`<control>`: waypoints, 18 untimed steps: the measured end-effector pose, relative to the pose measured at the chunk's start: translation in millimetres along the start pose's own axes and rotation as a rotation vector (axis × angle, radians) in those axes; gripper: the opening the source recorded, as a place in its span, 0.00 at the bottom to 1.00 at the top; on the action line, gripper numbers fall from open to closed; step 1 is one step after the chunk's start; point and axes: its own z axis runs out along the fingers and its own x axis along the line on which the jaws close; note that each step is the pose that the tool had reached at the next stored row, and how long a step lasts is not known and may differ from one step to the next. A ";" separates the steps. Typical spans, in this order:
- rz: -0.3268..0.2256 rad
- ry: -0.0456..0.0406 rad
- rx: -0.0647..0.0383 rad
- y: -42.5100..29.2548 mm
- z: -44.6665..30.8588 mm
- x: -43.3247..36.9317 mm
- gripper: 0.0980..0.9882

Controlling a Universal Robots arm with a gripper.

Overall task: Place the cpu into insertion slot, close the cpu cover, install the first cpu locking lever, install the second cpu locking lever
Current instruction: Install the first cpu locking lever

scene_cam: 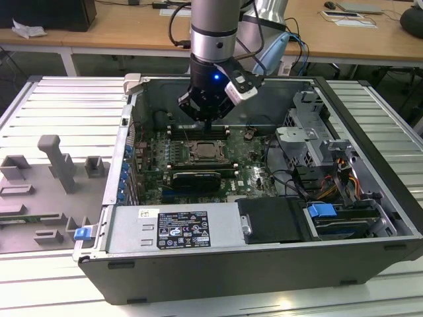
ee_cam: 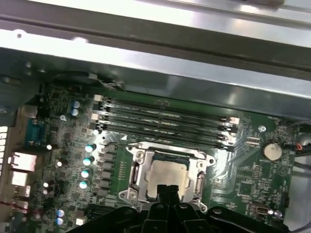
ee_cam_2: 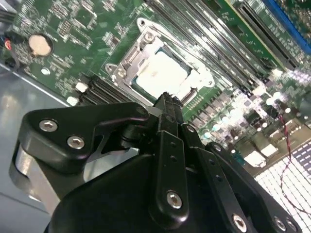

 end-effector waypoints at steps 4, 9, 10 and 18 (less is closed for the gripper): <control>0.000 -0.0127 0.000 3.5 0.7 22.3 0.01; 0.027 -0.0135 0.000 5.0 1.9 27.5 0.01; 0.029 -0.0137 0.000 5.5 2.0 30.7 0.01; 0.029 -0.0163 -0.006 12.1 2.9 60.4 0.01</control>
